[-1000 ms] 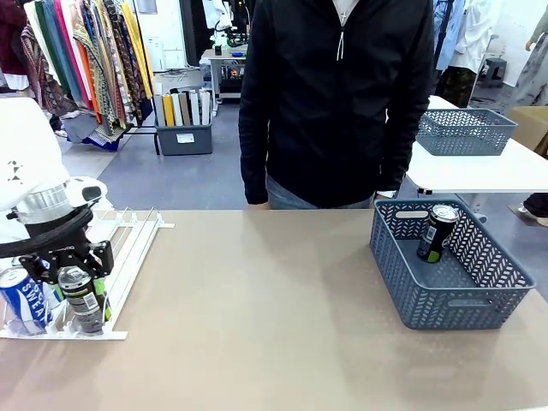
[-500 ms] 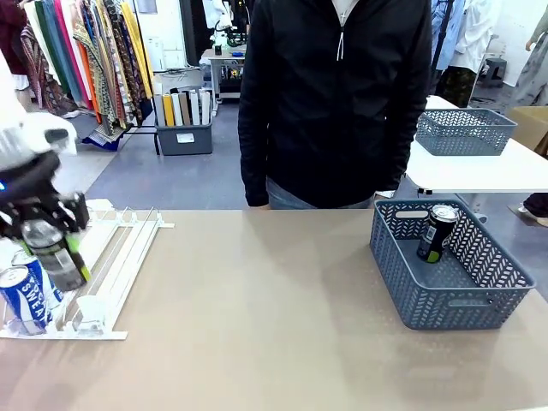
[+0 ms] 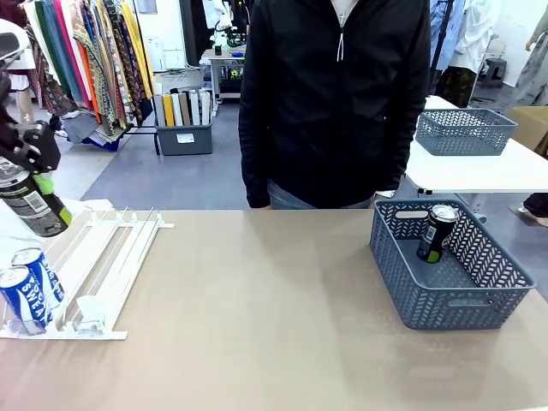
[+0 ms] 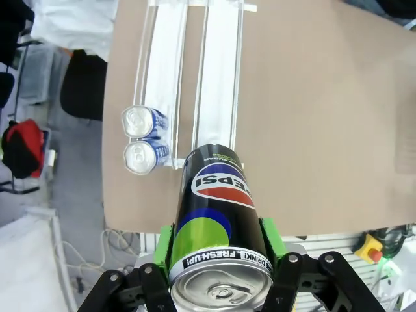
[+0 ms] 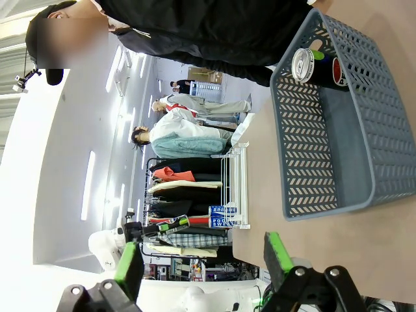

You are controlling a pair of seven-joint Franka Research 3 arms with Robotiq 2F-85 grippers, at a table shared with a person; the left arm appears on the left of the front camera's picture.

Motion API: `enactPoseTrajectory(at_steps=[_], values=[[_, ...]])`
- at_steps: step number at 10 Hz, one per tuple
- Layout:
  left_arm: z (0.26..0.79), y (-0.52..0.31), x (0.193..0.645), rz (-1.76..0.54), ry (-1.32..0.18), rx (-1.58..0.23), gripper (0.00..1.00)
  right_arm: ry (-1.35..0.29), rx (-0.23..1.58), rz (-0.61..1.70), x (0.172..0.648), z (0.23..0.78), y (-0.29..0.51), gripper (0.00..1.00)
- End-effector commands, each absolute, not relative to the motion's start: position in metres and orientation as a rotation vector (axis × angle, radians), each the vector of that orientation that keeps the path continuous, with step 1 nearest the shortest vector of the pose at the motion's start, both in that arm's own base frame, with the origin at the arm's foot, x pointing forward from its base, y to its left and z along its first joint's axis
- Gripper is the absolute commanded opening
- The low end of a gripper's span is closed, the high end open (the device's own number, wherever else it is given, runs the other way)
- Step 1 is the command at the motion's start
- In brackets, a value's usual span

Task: Retrieve and store the cans from the dispenser.
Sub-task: Pick up the last remaining can from one row of the Automatic Can Dispenser and place it in the middle of the table.

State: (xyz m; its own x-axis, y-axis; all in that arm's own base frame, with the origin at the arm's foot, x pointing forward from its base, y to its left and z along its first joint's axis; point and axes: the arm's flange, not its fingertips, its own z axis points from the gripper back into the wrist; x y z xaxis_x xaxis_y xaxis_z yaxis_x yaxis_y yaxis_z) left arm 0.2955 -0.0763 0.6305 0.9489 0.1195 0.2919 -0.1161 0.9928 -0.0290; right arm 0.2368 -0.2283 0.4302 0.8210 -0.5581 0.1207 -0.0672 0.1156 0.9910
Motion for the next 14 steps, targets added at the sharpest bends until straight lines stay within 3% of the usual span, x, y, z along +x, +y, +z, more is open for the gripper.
enactPoseTrajectory(at_steps=[1, 5, 6, 7, 10, 14], values=[[0.63, -0.081, 0.298, 0.099, -0.294, -0.004, 0.0, -0.546, 1.413, -0.357, 0.233, 0.43, -0.23, 1.0], [0.625, -0.08, 0.298, 0.11, -0.283, -0.006, 0.0, -0.546, 1.413, -0.357, 0.233, 0.43, -0.23, 1.0], [0.623, -0.096, 0.305, 0.006, -0.185, -0.123, 0.0, -0.546, 1.413, -0.357, 0.233, 0.43, -0.23, 1.0], [0.622, -0.12, 0.322, -0.188, -0.195, -0.17, 0.0, -0.546, 1.413, -0.357, 0.233, 0.43, -0.23, 1.0], [0.598, -0.246, 0.399, -0.503, -0.181, -0.205, 0.0, -0.546, 1.413, -0.357, 0.233, 0.43, -0.23, 1.0], [0.512, -0.425, 0.471, -0.818, -0.073, -0.062, 0.0, -0.546, 1.413, -0.357, 0.233, 0.43, -0.23, 1.0]])
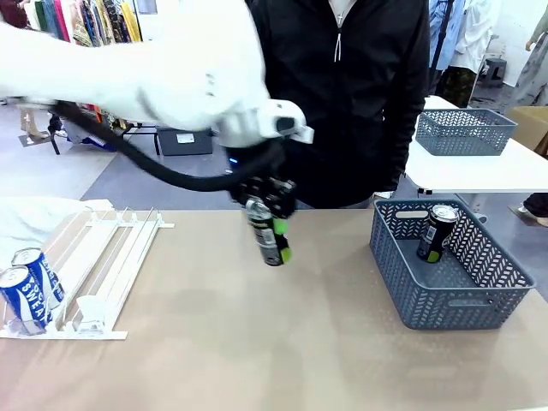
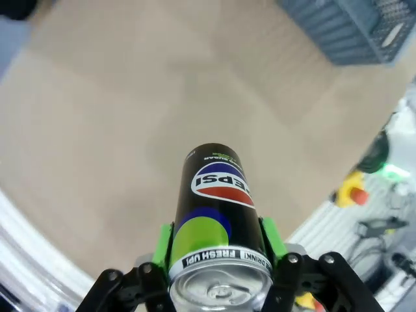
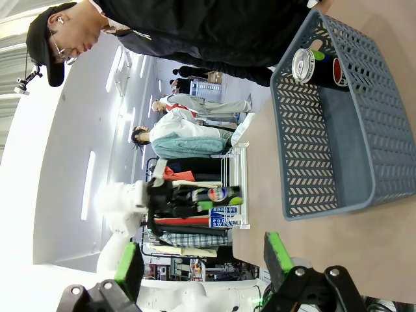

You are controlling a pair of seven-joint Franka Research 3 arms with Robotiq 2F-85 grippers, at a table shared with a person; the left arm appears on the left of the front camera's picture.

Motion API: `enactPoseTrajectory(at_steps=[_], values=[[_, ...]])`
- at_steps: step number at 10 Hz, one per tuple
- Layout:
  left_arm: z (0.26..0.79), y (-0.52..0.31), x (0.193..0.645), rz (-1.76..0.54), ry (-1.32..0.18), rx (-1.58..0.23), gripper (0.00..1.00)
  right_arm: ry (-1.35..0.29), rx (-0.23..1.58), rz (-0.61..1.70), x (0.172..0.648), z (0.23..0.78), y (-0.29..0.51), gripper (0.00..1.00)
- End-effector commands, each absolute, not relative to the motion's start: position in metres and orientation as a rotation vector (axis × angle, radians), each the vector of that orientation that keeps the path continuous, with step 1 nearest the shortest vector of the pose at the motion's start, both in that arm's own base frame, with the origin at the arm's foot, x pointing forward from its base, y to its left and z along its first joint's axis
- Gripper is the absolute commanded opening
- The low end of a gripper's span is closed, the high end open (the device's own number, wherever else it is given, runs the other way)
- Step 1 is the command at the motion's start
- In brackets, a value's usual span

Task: Retrieve and store the cans from the dispenser.
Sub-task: Pick up the last remaining can from one row of the Automatic Can Dispenser and place it in the middle of the table.

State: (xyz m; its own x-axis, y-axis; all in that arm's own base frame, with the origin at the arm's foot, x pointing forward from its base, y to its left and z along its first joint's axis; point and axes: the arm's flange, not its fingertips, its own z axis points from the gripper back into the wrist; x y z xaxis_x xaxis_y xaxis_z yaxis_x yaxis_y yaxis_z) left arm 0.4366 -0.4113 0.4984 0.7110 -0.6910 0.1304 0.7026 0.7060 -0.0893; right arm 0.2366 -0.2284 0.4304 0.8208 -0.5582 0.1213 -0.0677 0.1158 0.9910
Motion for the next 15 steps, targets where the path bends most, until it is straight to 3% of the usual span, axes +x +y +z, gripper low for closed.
enactPoseTrajectory(at_steps=[1, 5, 12, 13, 14, 15], values=[[0.495, -0.438, 0.484, -0.818, -0.03, -0.061, 0.0, -0.546, 1.413, -0.357, 0.233, 0.43, -0.23, 1.0], [0.432, -0.451, 0.507, -0.792, 0.067, 0.022, 0.0, -0.546, 1.413, -0.357, 0.233, 0.43, -0.23, 1.0], [0.42, -0.448, 0.507, -0.784, 0.081, 0.024, 0.0, -0.546, 1.413, -0.357, 0.233, 0.43, -0.23, 1.0], [0.42, -0.448, 0.507, -0.788, 0.087, 0.019, 0.44, -0.546, 1.413, -0.357, 0.233, 0.43, -0.23, 1.0], [0.42, -0.448, 0.507, -0.791, 0.086, 0.02, 1.0, -0.546, 1.413, -0.357, 0.233, 0.43, -0.23, 1.0], [0.421, -0.447, 0.506, -0.794, 0.08, 0.016, 1.0, -0.546, 1.413, -0.357, 0.233, 0.43, -0.23, 1.0]])
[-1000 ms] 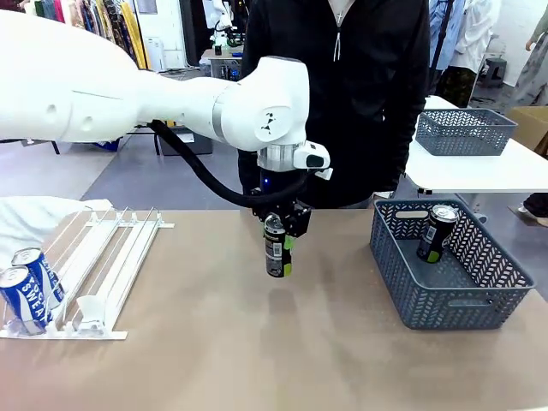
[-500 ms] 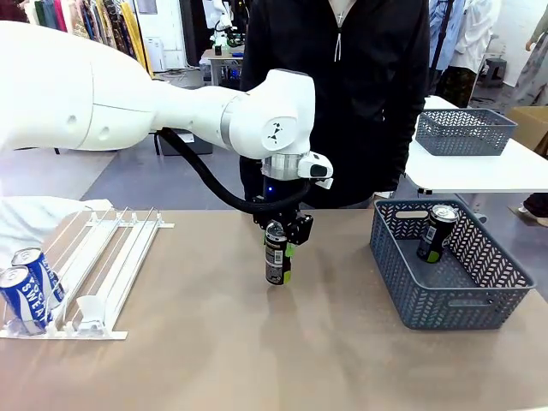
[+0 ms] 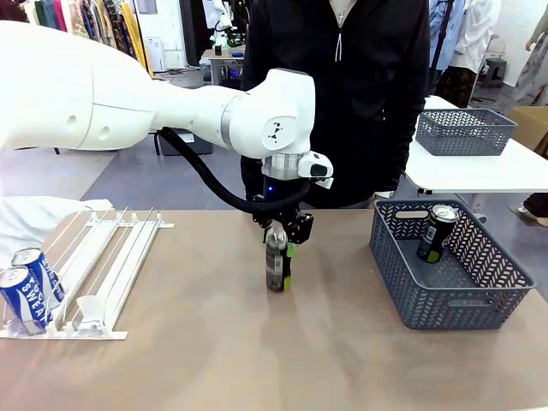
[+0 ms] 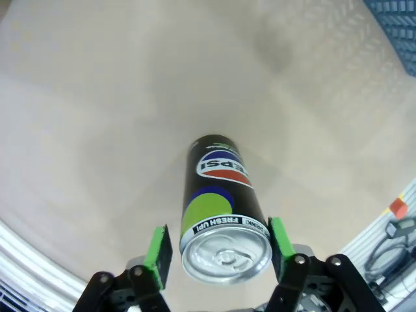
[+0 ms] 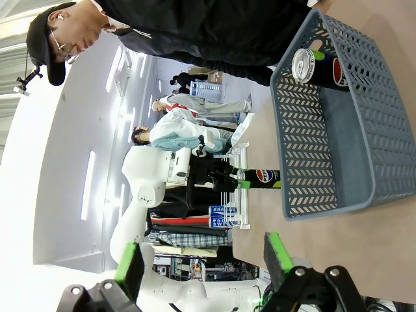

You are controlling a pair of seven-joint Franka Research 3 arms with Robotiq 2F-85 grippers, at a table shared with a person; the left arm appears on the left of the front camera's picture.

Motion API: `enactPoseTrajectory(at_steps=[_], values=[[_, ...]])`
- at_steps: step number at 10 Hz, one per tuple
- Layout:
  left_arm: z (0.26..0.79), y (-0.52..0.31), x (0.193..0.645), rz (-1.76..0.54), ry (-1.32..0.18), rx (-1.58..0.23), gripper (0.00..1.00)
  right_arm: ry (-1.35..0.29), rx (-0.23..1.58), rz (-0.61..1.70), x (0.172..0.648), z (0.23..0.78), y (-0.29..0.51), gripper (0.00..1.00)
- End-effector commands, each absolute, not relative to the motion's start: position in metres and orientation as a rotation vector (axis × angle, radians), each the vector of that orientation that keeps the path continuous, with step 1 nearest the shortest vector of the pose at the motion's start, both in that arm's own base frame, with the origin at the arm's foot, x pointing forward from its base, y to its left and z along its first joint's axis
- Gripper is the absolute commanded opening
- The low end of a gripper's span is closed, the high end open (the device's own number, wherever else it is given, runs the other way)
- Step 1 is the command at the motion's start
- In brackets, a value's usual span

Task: Retrieve and store the cans from the dispenser.
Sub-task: Pick up the last remaining can from one row of the Automatic Can Dispenser and place it in the middle of the table.

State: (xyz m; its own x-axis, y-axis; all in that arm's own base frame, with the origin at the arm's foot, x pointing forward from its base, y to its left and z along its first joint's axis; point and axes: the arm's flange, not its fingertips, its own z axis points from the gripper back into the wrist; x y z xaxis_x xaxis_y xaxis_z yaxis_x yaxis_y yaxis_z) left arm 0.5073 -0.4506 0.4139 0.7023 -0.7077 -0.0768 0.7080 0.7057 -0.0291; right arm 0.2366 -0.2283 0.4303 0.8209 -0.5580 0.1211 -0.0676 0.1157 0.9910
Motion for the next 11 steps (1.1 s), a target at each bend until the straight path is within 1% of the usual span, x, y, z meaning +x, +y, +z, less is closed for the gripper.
enactPoseTrajectory(at_steps=[1, 3, 4, 6, 7, 8, 9, 10, 11], values=[[0.423, -0.447, 0.505, -0.798, 0.068, 0.008, 1.0, -0.546, 1.413, -0.357, 0.233, 0.43, -0.23, 1.0], [0.442, -0.437, 0.492, -0.773, 0.004, -0.011, 1.0, -0.546, 1.413, -0.357, 0.233, 0.43, -0.23, 1.0], [0.463, -0.426, 0.48, -0.748, -0.04, -0.025, 1.0, -0.546, 1.413, -0.357, 0.233, 0.43, -0.23, 1.0], [0.526, -0.383, 0.448, -0.727, -0.145, -0.11, 1.0, -0.546, 1.413, -0.357, 0.233, 0.43, -0.23, 1.0], [0.559, -0.342, 0.429, -0.723, -0.176, -0.18, 1.0, -0.546, 1.413, -0.357, 0.233, 0.43, -0.23, 1.0], [0.579, -0.296, 0.416, -0.698, -0.172, -0.245, 1.0, -0.546, 1.413, -0.357, 0.233, 0.43, -0.23, 1.0], [0.592, -0.24, 0.406, -0.624, -0.171, -0.314, 1.0, -0.546, 1.413, -0.357, 0.233, 0.43, -0.23, 1.0], [0.602, -0.176, 0.398, -0.535, -0.153, -0.428, 1.0, -0.546, 1.413, -0.357, 0.233, 0.43, -0.23, 1.0], [0.607, -0.1, 0.382, -0.459, -0.178, -0.604, 1.0, -0.546, 1.413, -0.357, 0.233, 0.43, -0.23, 1.0]])
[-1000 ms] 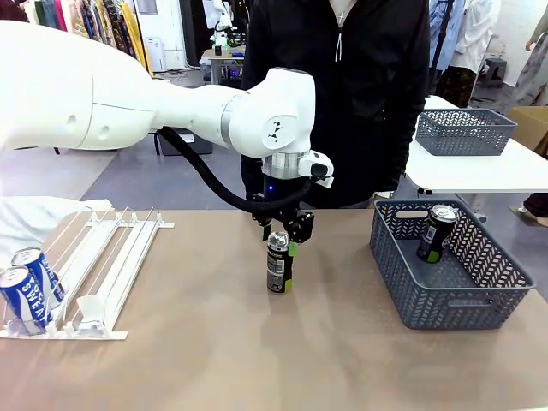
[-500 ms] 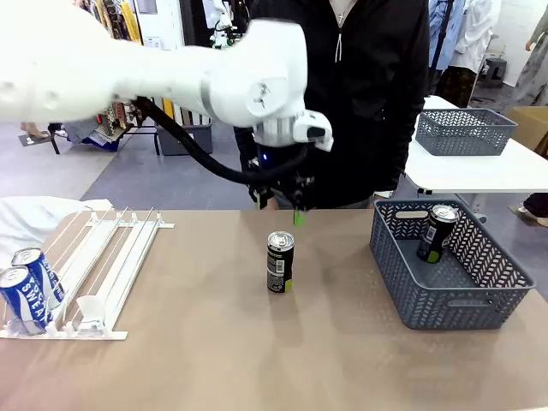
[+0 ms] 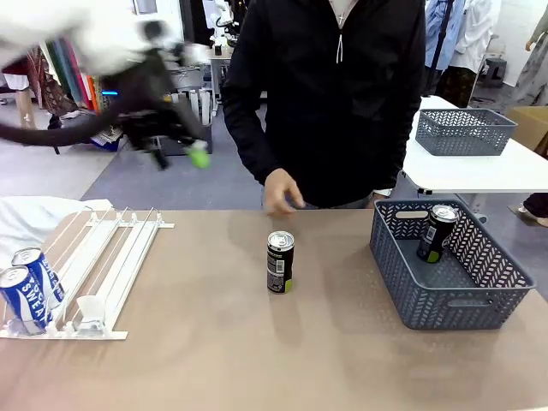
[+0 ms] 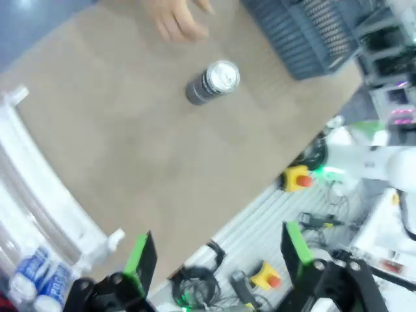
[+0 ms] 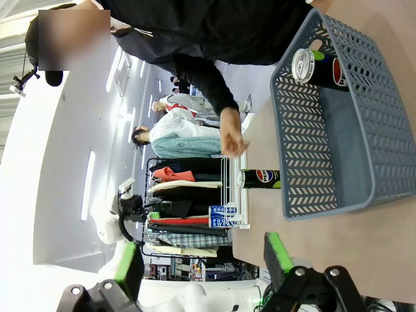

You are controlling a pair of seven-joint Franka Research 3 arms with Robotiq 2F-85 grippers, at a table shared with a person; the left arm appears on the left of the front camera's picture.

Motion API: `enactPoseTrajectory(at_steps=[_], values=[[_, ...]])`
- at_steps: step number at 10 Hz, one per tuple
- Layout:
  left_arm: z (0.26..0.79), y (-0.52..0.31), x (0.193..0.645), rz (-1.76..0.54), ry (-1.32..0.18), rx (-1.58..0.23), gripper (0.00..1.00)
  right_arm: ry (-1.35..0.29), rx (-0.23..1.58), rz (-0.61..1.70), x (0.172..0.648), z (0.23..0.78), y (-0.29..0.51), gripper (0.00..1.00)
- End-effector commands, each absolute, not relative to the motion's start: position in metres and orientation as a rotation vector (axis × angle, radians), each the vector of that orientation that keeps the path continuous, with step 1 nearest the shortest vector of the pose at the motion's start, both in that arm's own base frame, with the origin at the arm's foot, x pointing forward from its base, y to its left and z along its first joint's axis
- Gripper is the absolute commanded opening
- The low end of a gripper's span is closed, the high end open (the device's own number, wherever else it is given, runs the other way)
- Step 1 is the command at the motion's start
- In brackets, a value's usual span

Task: Retrieve and store the cans from the dispenser.
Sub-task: Pick up the last remaining can from one row of the Automatic Can Dispenser and place it in the middle of the table.

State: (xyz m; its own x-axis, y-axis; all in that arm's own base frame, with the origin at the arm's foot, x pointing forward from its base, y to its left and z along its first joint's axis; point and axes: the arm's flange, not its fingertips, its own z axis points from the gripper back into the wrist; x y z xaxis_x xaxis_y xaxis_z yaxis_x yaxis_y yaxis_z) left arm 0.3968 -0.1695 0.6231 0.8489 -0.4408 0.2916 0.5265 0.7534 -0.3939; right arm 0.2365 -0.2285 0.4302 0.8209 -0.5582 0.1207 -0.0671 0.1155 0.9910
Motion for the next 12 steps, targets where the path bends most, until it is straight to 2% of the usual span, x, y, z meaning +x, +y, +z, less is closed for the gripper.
enactPoseTrajectory(at_steps=[1, 2, 3, 6, 7, 8, 12], values=[[0.603, -0.041, 0.367, -0.335, -0.221, -0.687, 1.0, -0.546, 1.413, -0.357, 0.233, 0.43, -0.23, 1.0], [0.594, 0.004, 0.356, -0.435, -0.25, -0.901, 1.0, -0.546, 1.413, -0.357, 0.233, 0.43, -0.23, 1.0], [0.574, 0.05, 0.35, -0.294, -0.226, -0.949, 1.0, -0.546, 1.413, -0.357, 0.233, 0.43, -0.23, 1.0], [0.512, 0.129, 0.33, -0.141, -0.274, -1.232, 1.0, -0.546, 1.413, -0.357, 0.233, 0.43, -0.23, 1.0], [0.501, 0.131, 0.332, -0.086, -0.242, -1.199, 1.0, -0.546, 1.413, -0.357, 0.233, 0.43, -0.23, 1.0], [0.522, 0.136, 0.318, -0.164, -0.249, -1.149, 1.0, -0.546, 1.413, -0.357, 0.233, 0.43, -0.23, 1.0], [0.522, 0.136, 0.318, -0.164, -0.249, -1.149, 1.0, -0.546, 1.413, -0.357, 0.233, 0.43, -0.23, 1.0]])
